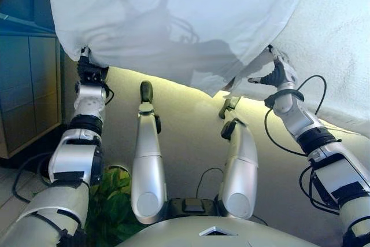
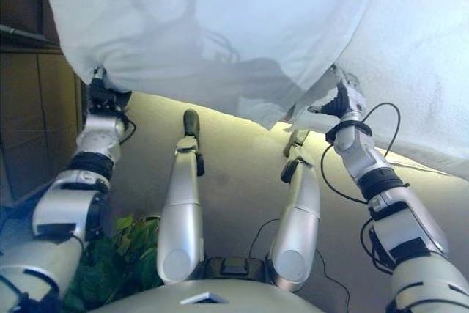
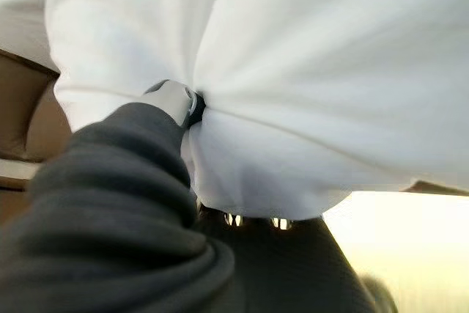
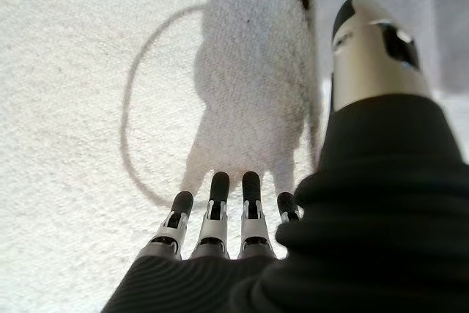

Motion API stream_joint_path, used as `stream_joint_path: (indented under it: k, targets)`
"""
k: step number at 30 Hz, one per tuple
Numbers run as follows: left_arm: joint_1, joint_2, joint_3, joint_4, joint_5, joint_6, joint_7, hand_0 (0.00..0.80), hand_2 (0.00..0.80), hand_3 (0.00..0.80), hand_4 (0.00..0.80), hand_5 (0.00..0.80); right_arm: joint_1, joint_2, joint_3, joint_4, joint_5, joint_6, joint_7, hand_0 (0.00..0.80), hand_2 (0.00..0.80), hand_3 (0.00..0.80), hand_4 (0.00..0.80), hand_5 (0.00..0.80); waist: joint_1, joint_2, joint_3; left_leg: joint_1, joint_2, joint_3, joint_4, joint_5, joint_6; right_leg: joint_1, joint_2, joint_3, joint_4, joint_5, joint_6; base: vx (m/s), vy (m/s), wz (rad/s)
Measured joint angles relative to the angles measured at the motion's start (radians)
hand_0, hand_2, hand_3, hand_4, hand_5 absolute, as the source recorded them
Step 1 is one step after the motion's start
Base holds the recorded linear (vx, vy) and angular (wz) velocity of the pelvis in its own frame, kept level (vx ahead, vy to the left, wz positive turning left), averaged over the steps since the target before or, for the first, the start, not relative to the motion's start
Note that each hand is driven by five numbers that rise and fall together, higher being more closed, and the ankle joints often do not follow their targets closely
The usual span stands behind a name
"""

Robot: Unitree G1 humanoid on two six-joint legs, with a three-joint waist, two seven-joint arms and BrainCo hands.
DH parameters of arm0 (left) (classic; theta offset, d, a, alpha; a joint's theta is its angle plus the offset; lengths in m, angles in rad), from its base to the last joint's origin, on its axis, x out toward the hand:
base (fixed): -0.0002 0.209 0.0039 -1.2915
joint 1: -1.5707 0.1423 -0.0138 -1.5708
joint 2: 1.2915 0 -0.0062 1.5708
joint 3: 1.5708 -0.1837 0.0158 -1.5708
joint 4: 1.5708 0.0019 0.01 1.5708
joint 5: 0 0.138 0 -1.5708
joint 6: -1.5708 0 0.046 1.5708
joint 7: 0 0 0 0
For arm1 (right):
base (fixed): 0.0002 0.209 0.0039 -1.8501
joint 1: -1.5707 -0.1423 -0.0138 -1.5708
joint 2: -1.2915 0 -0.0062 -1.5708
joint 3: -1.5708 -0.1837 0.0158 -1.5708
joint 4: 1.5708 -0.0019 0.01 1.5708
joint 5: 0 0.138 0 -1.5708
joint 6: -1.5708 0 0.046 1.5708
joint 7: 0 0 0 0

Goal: Make the bed neatly

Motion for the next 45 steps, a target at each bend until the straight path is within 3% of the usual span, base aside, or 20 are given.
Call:
stream_joint_path:
  k: [2, 3, 4, 5, 8, 11, 14, 21, 30, 35, 40, 45]
  targets:
    - [-0.015, 0.001, 0.000, 0.013, 0.000, 0.012, 0.029, 0.800, 0.800, 0.800, 0.800, 0.800, 0.002, 0.001, 0.001, 0.018, 0.003, -0.008, 0.000, 0.000, 0.000, 0.000, 0.000, 0.000, 0.000, 0.000, 0.000, 0.000, 0.000, 0.000, 0.000, 0.000, 0.000, 0.001, 0.000, 0.000, 0.001, 0.000, 0.000, -0.015, -0.068, 0.00]
    - [-0.024, 0.003, 0.000, 0.027, -0.002, 0.023, 0.039, 0.762, 0.762, 0.762, 0.762, 0.762, 0.002, 0.002, 0.001, 0.027, 0.005, -0.011, 0.000, 0.000, 0.000, 0.000, 0.000, 0.000, 0.001, 0.000, 0.000, 0.001, 0.000, -0.002, 0.000, 0.000, 0.000, 0.002, 0.001, 0.000, 0.002, 0.000, 0.000, -0.011, -0.097, 0.01]
    - [-0.031, 0.003, 0.001, 0.033, -0.003, 0.028, 0.049, 0.163, 0.163, 0.163, 0.163, 0.163, 0.002, 0.005, 0.001, 0.039, 0.014, -0.020, 0.000, 0.000, 0.000, 0.000, 0.000, 0.000, 0.001, 0.000, 0.000, 0.003, 0.000, -0.004, -0.001, 0.001, -0.001, 0.005, 0.001, -0.002, 0.002, 0.000, -0.001, -0.013, -0.103, 0.02]
    - [-0.032, 0.003, 0.002, 0.034, -0.004, 0.031, 0.057, 0.000, 0.000, 0.000, 0.000, 0.000, 0.004, 0.010, 0.001, 0.048, 0.024, -0.025, -0.002, 0.000, 0.000, 0.000, 0.000, 0.000, 0.001, 0.000, 0.000, 0.007, 0.000, -0.008, -0.002, 0.002, -0.003, 0.010, 0.002, -0.005, 0.001, -0.001, -0.001, -0.014, -0.119, 0.04]
    - [-0.027, 0.003, 0.011, 0.101, -0.026, 0.037, 0.076, 0.000, 0.000, 0.000, 0.000, 0.000, 0.018, 0.041, 0.001, 0.075, 0.042, -0.031, -0.010, 0.000, 0.000, 0.000, 0.000, 0.000, 0.005, 0.000, 0.000, 0.037, 0.002, -0.016, -0.022, 0.011, -0.007, 0.043, 0.005, -0.015, -0.005, -0.004, -0.006, -0.012, -0.115, 0.09]
    - [0.008, 0.009, 0.079, 0.129, -0.062, 0.016, 0.096, 0.000, 0.000, 0.000, 0.000, 0.000, 0.040, 0.048, 0.000, 0.081, 0.051, -0.034, -0.022, 0.000, 0.000, 0.000, 0.000, 0.000, 0.029, -0.001, 0.000, 0.066, 0.005, -0.019, -0.049, 0.027, -0.010, 0.067, 0.007, -0.023, -0.012, -0.005, -0.007, -0.004, -0.155, 0.10]
    - [0.065, 0.035, 0.102, 0.147, -0.092, -0.010, 0.105, 0.000, 0.000, 0.000, 0.000, 0.000, 0.048, 0.085, -0.004, 0.093, 0.079, -0.034, -0.039, 0.000, 0.000, 0.000, 0.000, 0.000, 0.032, -0.002, -0.001, 0.092, 0.005, -0.035, -0.060, 0.034, -0.011, 0.112, 0.008, -0.046, -0.023, -0.007, -0.009, 0.005, -0.179, 0.17]
    - [0.154, 0.017, 0.117, 0.128, -0.077, -0.073, 0.101, 0.000, 0.000, 0.000, 0.000, 0.000, 0.070, 0.198, -0.008, 0.142, 0.128, -0.035, -0.076, 0.000, 0.000, 0.000, 0.000, 0.000, 0.073, -0.051, -0.004, 0.203, 0.003, -0.041, -0.105, 0.047, -0.009, 0.252, 0.015, -0.071, -0.095, 0.003, -0.002, 0.016, -0.169, 0.11]
    - [0.263, -0.064, 0.062, -0.132, 0.113, -0.178, -0.003, 0.000, 0.000, 0.000, 0.000, 0.000, 0.211, 0.265, -0.073, 0.137, 0.197, -0.080, -0.116, 0.000, 0.000, 0.000, 0.000, 0.000, 0.080, -0.096, -0.016, 0.339, -0.007, -0.031, -0.158, 0.052, 0.000, 0.460, 0.035, -0.100, -0.263, 0.055, 0.020, 0.023, -0.128, 0.11]
    - [0.381, -0.071, -0.034, -0.323, 0.263, -0.216, -0.031, 0.000, 0.000, 0.000, 0.000, 0.000, 0.314, 0.265, -0.098, -0.020, 0.196, -0.088, -0.133, 0.000, 0.000, 0.000, 0.000, 0.000, 0.074, -0.125, -0.046, 0.425, -0.002, 0.012, -0.194, 0.048, 0.008, 0.541, 0.037, -0.091, -0.326, 0.076, 0.024, 0.046, -0.037, -0.07]
    - [0.513, -0.083, -0.104, -0.380, 0.483, -0.216, -0.041, 0.000, 0.000, 0.000, 0.000, 0.000, 0.454, 0.265, -0.174, -0.138, 0.194, -0.110, -0.107, 0.000, 0.000, 0.000, 0.000, 0.000, 0.054, -0.130, -0.132, 0.507, 0.000, 0.059, -0.223, 0.035, 0.018, 0.613, 0.037, -0.070, -0.381, 0.088, 0.013, 0.097, 0.064, -0.13]
    - [0.682, -0.122, -0.095, -0.439, 0.531, -0.201, -0.132, 0.000, 0.000, 0.000, 0.000, 0.000, 0.600, 0.266, -0.277, -0.175, 0.195, -0.130, -0.023, 0.000, 0.000, 0.000, 0.000, 0.000, 0.045, -0.103, -0.240, 0.621, 0.001, 0.109, -0.278, 0.022, 0.022, 0.698, 0.033, -0.046, -0.434, 0.092, 0.007, 0.158, 0.032, -0.19]
